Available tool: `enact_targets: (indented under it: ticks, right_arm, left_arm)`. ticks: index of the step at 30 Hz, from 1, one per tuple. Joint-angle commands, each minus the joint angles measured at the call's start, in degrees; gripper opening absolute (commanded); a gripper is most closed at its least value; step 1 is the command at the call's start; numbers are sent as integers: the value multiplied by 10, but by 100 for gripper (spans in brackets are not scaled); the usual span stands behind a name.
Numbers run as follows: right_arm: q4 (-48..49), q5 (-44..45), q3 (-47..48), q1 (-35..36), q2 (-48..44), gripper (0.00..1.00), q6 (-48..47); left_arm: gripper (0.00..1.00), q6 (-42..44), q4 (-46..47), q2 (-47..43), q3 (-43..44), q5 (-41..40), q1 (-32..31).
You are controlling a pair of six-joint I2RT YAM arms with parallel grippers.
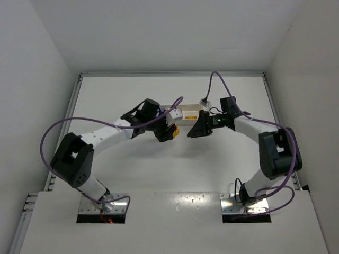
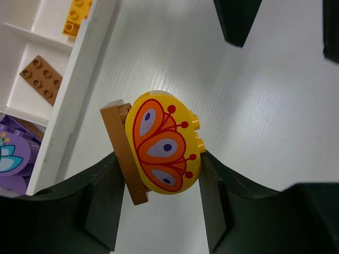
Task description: Sort the legos into containers by color
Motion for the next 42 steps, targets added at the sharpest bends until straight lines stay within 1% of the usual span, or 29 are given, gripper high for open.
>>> enact_targets:
  ticks: [1,7,10,19,23,26,27,28,31,34,36,37,40,41,42]
  right_arm:
    - [24,-23,18,9,-2,74,5]
    - [6,-23,41,15,21,80,5]
    - [6,-23,48,20,32,80,5]
    - [61,-40,53,20,43,80,66]
    - [70,-40,65,25,43,77,72]
    - [82,-40,65,30,48,71,85]
    - [82,-40,65,30,48,71,85]
    - [89,-40,70,30,48,67,90]
    - [94,-40,76,36,48,62,95]
    - [94,-40,76,41,53,61,95]
    - [94,-40,76,41,53,58,95]
    - [94,-40,76,46,58,53,95]
    - [94,-40,76,46,58,45,95]
    - [94,-46,81,46,58,37,95]
    - [94,-46,81,46,65,33,95]
  left_arm:
    - [28,-17,16,-3,37,9,-17]
    - [28,-27,11,-3,52,14,-29]
    - [28,-33,11,-3,58,14,-35]
    - [28,-55,11,2,69,19,-45]
    - [28,-62,11,8,75,25,-51]
    - [28,-62,11,8,75,25,-51]
    - [28,-62,11,8,81,25,-51]
    - [28,-62,11,8,81,25,-51]
    - [28,-62,11,8,81,25,-51]
    - [28,-62,11,8,81,25,-51]
    - [28,-62,11,8,81,25,-51]
    - [28,-62,11,8,81,25,-51]
    - [28,-62,11,8,81,25,-51]
    - [28,-62,11,8,81,25,-51]
    - [28,-62,11,8,81,25,-51]
